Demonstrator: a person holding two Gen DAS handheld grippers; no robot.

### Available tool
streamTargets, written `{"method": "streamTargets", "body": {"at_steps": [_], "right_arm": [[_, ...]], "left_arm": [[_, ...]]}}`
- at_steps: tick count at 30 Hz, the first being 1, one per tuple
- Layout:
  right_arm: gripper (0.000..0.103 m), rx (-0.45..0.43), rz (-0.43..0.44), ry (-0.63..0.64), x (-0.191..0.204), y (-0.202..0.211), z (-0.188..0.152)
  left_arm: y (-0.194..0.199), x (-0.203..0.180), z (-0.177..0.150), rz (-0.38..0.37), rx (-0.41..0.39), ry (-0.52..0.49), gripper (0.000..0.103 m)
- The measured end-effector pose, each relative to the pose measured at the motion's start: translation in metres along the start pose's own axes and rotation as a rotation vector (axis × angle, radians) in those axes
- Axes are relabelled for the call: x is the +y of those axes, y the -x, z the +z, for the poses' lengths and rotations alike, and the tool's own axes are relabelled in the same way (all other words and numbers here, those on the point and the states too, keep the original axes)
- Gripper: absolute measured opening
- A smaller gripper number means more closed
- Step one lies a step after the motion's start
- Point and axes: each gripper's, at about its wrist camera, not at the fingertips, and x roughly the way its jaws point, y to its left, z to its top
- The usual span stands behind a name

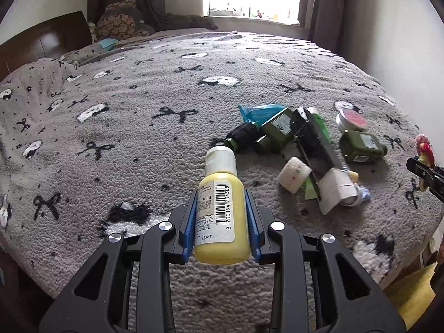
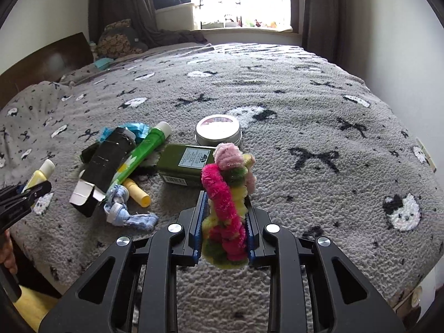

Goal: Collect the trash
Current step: 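Carry the yellow bottle and pipe-cleaner toy down below the bed edge to the bin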

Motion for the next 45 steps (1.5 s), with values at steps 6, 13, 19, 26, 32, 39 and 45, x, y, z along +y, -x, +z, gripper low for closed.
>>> {"method": "streamTargets", "body": {"at_steps": [6,13,19,26,32,39,45], "right_arm": [[0.025,-0.074,0.05,0.051,0.012,0.052,-0.015],[0.025,-0.115,0.118,0.105,0.026,0.097,-0.044],[0.025,-0.106,0.136,0.101,0.029,0.114,-0.075],[0.025,-0.006,0.155,0.09,0.032,0.097,-0.119],[0.025,0.099,0.17,0.059,0.03,0.073,-0.153],[0.025,0.21,0.155,0.05,0.03,0.04,-0.182],[0.025,0.325,0.194,0.021,0.032,0.013,-0.205]], "left_arm": [[0.049,-0.029,-0.018,-0.061,-0.077,-0.043,0.03],[0.08,-0.058,-0.059,-0.148,-0.085,-0.077,0.03],[0.094,-0.075,-0.1,-0.19,-0.063,-0.093,0.03],[0.079,-0.086,-0.149,-0.212,0.037,-0.108,0.03],[0.047,-0.092,-0.193,-0.234,0.17,-0.115,0.03],[0.017,-0.097,-0.225,-0.254,0.279,-0.107,0.03],[-0.007,-0.097,-0.242,-0.294,0.373,-0.081,0.03]]}}
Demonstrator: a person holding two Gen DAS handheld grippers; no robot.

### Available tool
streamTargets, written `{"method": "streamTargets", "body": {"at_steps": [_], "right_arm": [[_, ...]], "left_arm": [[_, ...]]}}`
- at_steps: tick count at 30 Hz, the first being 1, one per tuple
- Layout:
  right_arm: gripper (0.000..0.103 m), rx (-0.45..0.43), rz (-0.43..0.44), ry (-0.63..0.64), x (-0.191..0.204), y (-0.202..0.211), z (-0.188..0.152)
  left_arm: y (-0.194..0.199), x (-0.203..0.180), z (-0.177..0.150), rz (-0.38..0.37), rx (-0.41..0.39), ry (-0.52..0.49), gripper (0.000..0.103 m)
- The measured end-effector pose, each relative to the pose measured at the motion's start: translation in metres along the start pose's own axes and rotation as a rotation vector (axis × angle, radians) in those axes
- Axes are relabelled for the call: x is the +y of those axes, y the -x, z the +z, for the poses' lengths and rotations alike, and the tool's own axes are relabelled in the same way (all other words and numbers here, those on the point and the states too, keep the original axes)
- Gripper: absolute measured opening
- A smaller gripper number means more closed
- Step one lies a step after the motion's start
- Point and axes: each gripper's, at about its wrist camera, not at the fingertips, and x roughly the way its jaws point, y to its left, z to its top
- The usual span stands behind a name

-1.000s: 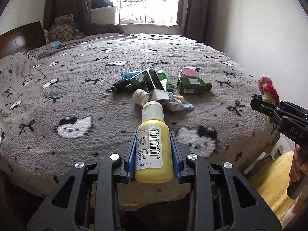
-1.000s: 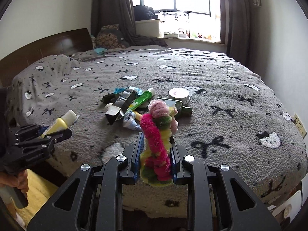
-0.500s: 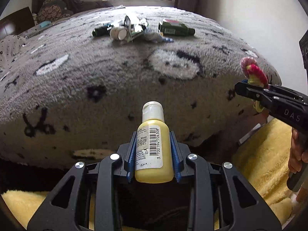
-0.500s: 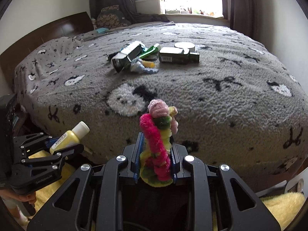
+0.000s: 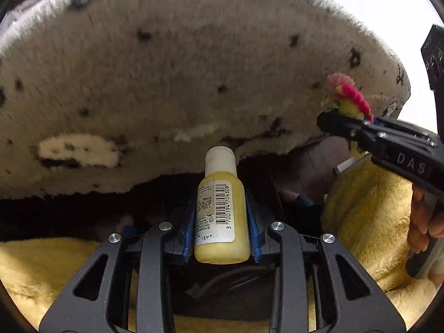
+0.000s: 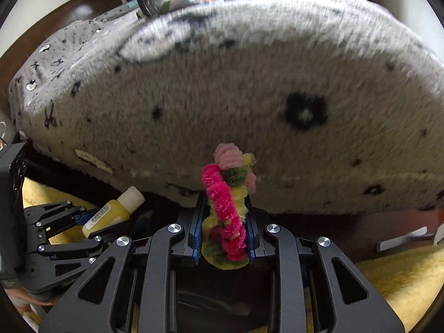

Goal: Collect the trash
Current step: 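Carry the yellow bottle and pipe-cleaner toy down below the bed edge to the bin, then open both tools over the bin, dropping the bottle and toy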

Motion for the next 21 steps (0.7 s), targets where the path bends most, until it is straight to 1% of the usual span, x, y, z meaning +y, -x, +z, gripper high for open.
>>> {"method": "streamTargets", "body": {"at_steps": [4,10,13,17,19,20,21], "right_arm": [[0.025,0.084,0.044,-0.022,-0.001,-0.022,-0.007],[0.026,0.178,0.081,-0.023,0.006,-0.047,-0.019],[0.028,0.208,0.095,-0.026,0.008,-0.054,-0.023],[0.03,0.212,0.112,-0.037,0.007,-0.058,-0.022],[0.033,0.205,0.105,-0.038,0.005,-0.058,-0.022],[0.04,0.203,0.103,-0.04,0.005,-0.057,-0.022],[0.044,0.2,0.103,-0.043,0.004,-0.056,-0.021]], "left_arm": [[-0.019,0.007,-0.003,-0.024,0.061,0.027,0.03],[-0.04,0.009,-0.011,-0.037,0.146,0.02,0.03],[-0.043,0.008,-0.013,-0.032,0.161,0.019,0.029],[-0.05,0.01,-0.018,-0.034,0.17,0.028,0.029],[-0.052,0.01,-0.016,-0.031,0.168,0.03,0.03],[-0.053,0.013,-0.019,-0.031,0.165,0.031,0.031],[-0.051,0.014,-0.019,-0.031,0.162,0.033,0.033]]}}
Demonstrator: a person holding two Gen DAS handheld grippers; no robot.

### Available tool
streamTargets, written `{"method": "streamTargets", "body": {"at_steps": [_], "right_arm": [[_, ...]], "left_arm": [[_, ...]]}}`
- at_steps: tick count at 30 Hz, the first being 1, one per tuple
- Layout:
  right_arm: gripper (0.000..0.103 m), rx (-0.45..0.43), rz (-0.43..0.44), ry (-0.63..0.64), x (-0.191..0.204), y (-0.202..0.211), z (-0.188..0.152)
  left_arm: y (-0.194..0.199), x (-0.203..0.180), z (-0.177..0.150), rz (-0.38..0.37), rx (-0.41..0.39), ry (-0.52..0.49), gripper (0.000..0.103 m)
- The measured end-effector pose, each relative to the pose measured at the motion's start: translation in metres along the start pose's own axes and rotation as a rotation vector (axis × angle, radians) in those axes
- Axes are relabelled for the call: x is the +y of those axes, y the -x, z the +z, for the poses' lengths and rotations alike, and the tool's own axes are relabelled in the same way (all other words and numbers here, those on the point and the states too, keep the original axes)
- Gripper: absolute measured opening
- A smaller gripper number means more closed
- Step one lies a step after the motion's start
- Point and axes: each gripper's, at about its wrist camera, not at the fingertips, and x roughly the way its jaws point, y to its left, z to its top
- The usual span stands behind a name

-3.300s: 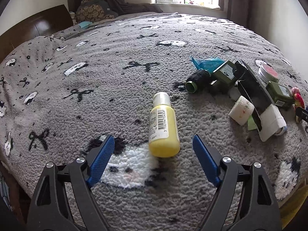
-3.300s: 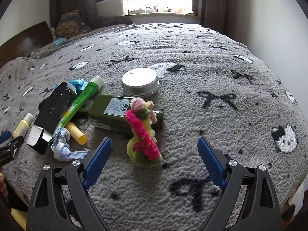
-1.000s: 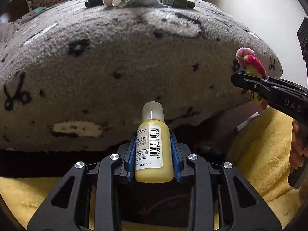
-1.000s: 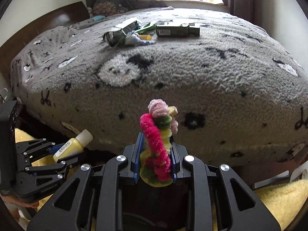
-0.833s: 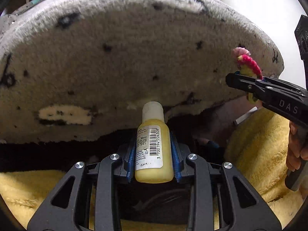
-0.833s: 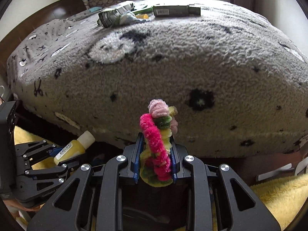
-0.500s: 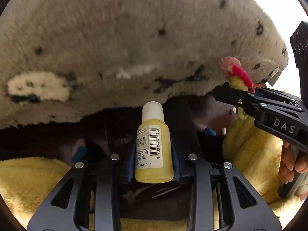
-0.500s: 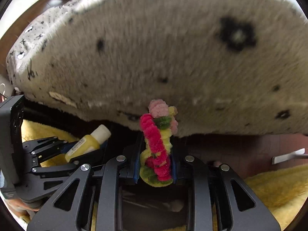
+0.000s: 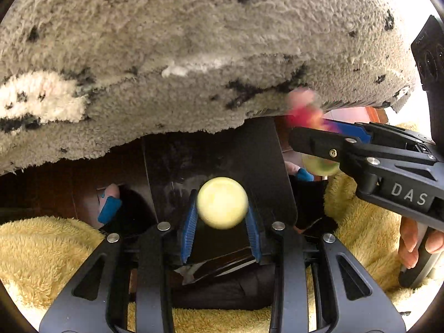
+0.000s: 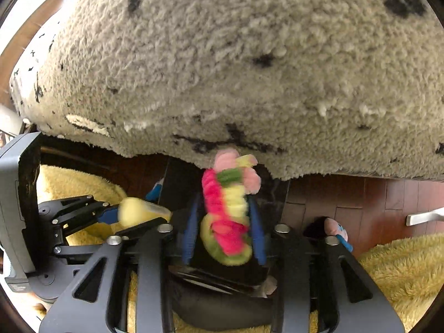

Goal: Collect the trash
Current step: 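Open both tools over the bin, dropping the bottle and toy, then grasp the blue cloth knot with right tool while left tool grasps the white tape roll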

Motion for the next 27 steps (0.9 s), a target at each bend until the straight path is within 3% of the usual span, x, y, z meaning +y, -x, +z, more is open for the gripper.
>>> {"method": "streamTargets", "body": {"at_steps": [10,19,27], "right_arm": [[0.054,-0.066,-0.058,-0.015,-0.017,0.028,0.006],[0.058,-0.219,-0.098,0.024,-0.012,0.083,0.02],[0.058,-0.357,-0.115,0.051,-0.018,0.137,0.057]], "left_arm": [[0.021,0.004,0.004,0.036,-0.061,-0.008,0.054],[0.077,-0.01,0.011,0.103,-0.211,-0.063,0.069],[0.136,0.004,0.042,0.183,-0.358,-0.073,0.073]]}}
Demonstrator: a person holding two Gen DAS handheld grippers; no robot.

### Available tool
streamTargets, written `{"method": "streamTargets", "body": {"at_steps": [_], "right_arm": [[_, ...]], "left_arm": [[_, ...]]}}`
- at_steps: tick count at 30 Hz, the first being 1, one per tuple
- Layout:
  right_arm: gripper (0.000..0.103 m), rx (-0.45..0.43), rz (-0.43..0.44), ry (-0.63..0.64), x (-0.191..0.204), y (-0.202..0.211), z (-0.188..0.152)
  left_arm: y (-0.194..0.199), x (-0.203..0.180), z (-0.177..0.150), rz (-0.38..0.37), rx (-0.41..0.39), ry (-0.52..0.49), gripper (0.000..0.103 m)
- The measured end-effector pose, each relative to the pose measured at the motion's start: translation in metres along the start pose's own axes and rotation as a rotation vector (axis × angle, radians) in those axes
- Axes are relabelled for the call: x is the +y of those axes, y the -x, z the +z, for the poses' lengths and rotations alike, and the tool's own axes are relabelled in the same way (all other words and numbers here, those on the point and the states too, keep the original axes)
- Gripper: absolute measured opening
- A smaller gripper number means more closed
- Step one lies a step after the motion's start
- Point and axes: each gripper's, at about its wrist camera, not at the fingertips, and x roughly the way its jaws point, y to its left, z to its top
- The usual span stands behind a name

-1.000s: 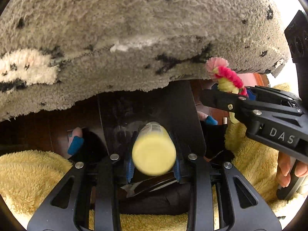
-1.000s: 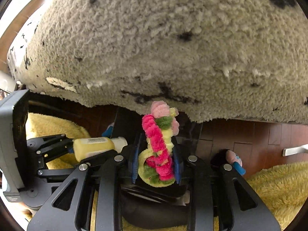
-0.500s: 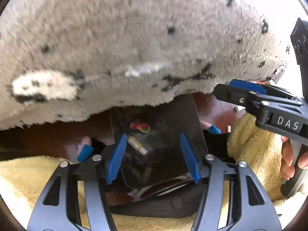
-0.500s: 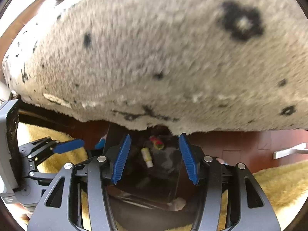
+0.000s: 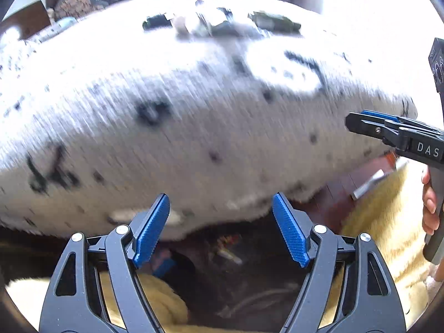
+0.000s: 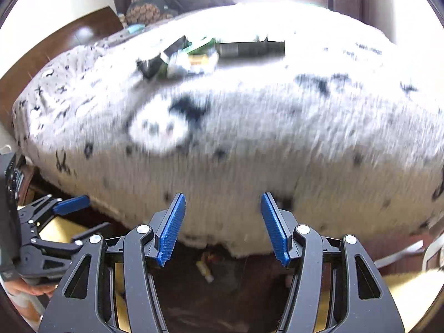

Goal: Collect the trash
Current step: 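Grasp the blue cloth knot with right tool while left tool grasps the white tape roll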

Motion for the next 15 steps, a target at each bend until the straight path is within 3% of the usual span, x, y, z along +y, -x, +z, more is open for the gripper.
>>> {"method": "streamTargets", "body": {"at_steps": [5,15], "right_arm": [[0.058,-0.038,0.021,0.028,0.008,-0.007,0.041],[0.057,-0.067,0.038,0.097,0.057,-0.054,0.107]], "left_arm": [[0.016,0.022,0.042,0.053,-0.057,0.026,0.077],[-0.005,0.059,0.107,0.111,-0.09,0.082,0.077]]}}
